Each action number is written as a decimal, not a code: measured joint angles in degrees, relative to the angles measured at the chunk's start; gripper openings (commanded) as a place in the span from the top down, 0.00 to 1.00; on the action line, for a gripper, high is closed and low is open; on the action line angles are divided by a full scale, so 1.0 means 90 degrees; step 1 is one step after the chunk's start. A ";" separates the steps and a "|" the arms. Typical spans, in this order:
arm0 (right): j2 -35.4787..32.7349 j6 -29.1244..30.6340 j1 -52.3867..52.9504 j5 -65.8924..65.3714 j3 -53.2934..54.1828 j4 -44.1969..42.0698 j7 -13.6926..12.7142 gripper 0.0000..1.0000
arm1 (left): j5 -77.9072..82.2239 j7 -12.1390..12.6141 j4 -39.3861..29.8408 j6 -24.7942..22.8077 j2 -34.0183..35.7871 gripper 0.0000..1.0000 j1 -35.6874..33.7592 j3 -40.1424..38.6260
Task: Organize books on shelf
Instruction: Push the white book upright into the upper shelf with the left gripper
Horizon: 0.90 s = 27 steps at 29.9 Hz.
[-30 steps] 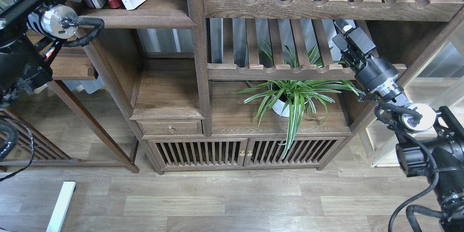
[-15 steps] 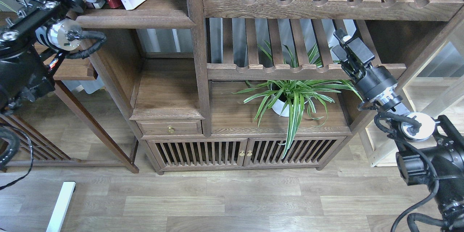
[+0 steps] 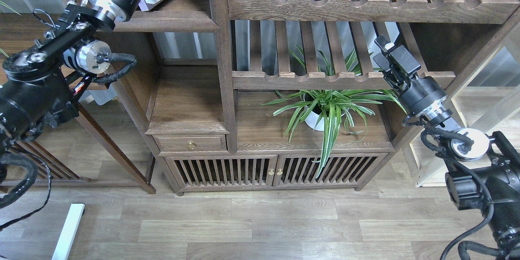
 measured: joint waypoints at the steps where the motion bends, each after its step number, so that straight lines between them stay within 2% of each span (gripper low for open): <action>1: 0.0000 0.0000 0.0000 0.0000 0.0000 0.0002 0.0000 0.05 | 0.0001 -0.0017 0.0020 0.0003 0.0000 0.97 0.0003 0.0026; 17: -0.0010 0.0000 0.0000 0.0000 -0.0011 0.0004 -0.0008 0.05 | -0.0018 -0.0051 0.0710 0.0011 -0.0426 0.97 0.0100 -0.0051; 27: 0.0001 0.0000 -0.0010 0.0000 -0.0014 0.0004 -0.0011 0.05 | -0.0082 -0.0036 0.0808 0.0007 -0.0471 0.97 0.0016 -0.0062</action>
